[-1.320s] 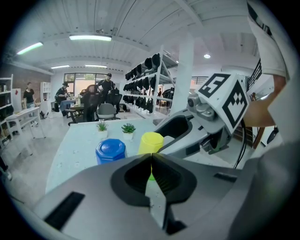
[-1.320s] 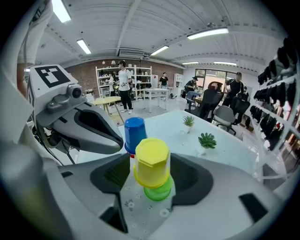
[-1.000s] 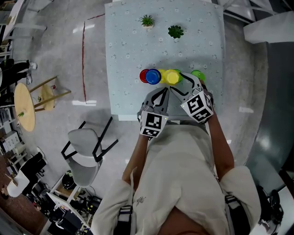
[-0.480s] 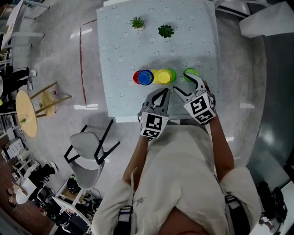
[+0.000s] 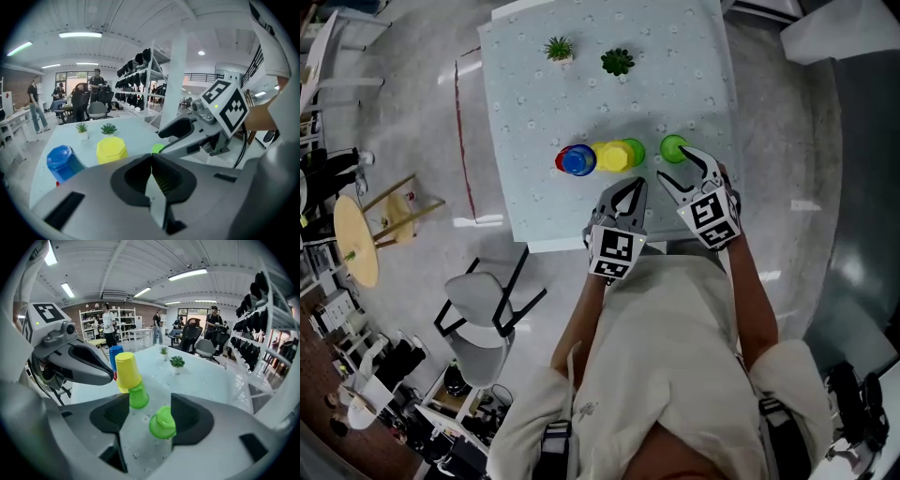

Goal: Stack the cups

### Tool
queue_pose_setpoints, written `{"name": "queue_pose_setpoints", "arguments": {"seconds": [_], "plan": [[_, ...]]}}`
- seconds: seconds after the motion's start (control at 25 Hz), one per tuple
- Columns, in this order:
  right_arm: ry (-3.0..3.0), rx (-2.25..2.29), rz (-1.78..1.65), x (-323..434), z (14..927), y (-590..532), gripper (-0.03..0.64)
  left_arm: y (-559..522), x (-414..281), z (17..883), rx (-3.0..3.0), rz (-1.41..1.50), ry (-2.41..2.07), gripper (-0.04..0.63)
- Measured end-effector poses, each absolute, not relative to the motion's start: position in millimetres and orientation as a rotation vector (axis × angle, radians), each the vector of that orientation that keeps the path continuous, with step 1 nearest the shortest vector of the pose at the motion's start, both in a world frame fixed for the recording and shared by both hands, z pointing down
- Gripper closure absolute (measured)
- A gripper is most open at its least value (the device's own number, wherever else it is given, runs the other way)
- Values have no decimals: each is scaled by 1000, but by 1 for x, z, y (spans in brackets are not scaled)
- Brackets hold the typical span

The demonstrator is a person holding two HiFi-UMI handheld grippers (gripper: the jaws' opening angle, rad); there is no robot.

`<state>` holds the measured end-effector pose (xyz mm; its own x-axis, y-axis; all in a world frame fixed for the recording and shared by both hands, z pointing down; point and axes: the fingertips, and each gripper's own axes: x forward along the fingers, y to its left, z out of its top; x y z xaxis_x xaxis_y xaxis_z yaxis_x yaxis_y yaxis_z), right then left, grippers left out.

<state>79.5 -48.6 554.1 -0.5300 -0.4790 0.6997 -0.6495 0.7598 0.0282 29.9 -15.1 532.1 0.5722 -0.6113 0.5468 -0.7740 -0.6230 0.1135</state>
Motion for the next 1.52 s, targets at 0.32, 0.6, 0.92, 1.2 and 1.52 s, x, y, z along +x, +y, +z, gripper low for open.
{"name": "queue_pose_setpoints", "arguments": {"seconds": [0.32,0.6,0.92,1.2,1.52], "plan": [[-2214,828,327,99,571,-51,347,-20,45,540,2433,693,-1148,580],[-2211,808,330,107,584,-59,350,-26,57,546,2405,712,-1164,580],[-2195,755,319,111,606,-65,352,-31,64,557,2382,732,-1183,580],[-2182,738,320,111,616,-68,369,-31,68,562,2376,738,-1166,580],[-2178,741,309,111,617,-67,391,-33,70,560,2405,737,-1140,580]]}}
